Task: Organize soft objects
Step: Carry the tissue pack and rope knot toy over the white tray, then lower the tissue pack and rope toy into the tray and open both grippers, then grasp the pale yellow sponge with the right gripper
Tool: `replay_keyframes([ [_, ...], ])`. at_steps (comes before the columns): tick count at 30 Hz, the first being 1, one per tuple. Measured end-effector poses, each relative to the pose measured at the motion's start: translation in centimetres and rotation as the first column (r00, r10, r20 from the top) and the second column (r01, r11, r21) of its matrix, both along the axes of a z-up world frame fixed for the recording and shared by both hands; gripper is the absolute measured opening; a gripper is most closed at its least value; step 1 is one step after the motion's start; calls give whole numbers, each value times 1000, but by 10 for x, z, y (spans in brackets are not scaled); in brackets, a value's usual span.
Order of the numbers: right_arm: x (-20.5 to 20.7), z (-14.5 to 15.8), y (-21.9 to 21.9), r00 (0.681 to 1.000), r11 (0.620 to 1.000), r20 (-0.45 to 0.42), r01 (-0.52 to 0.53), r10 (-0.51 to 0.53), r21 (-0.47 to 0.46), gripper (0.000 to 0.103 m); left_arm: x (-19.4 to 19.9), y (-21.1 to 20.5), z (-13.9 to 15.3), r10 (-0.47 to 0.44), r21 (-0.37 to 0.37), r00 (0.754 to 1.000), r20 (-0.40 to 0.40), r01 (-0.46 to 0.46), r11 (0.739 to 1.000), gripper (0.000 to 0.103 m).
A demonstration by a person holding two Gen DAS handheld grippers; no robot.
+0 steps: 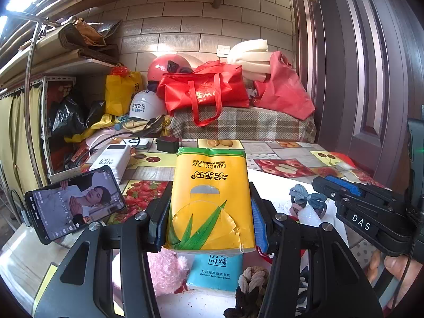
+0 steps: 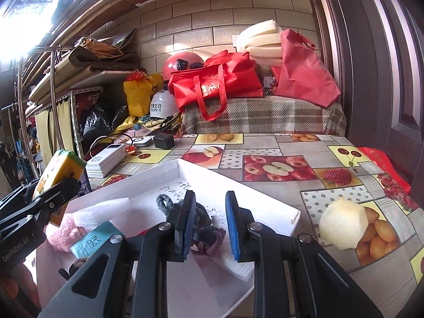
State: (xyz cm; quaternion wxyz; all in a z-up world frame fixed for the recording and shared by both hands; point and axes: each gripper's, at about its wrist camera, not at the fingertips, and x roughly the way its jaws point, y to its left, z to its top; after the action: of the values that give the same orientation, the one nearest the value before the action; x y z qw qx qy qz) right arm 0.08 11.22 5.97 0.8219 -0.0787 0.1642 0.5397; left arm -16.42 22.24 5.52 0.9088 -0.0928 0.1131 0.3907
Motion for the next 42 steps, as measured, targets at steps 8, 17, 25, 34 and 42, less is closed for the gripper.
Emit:
replay_keyframes([
  [8,-9,2,4,998,999,50,-29,30,-13,22,4,-4,0,-5,26,1000,-25,6,1000,50],
  [17,-4,2,7,999,999,34,-33,34,-17,26,15,9,17,-8,-38,1000,2,8,999,59],
  [25,-3,0,7,1000,1000,24,4,-3,-26,86,21,16,6,9,-90,1000,-29,-12,996,103],
  [34,1,2,-1,1000,999,10,30,-30,14,90,12,-5,4,23,9,999,-23,-23,1000,103],
  [42,5,3,-12,997,996,-15,73,-72,49,90,7,-36,1,-62,35,998,9,62,997,103],
])
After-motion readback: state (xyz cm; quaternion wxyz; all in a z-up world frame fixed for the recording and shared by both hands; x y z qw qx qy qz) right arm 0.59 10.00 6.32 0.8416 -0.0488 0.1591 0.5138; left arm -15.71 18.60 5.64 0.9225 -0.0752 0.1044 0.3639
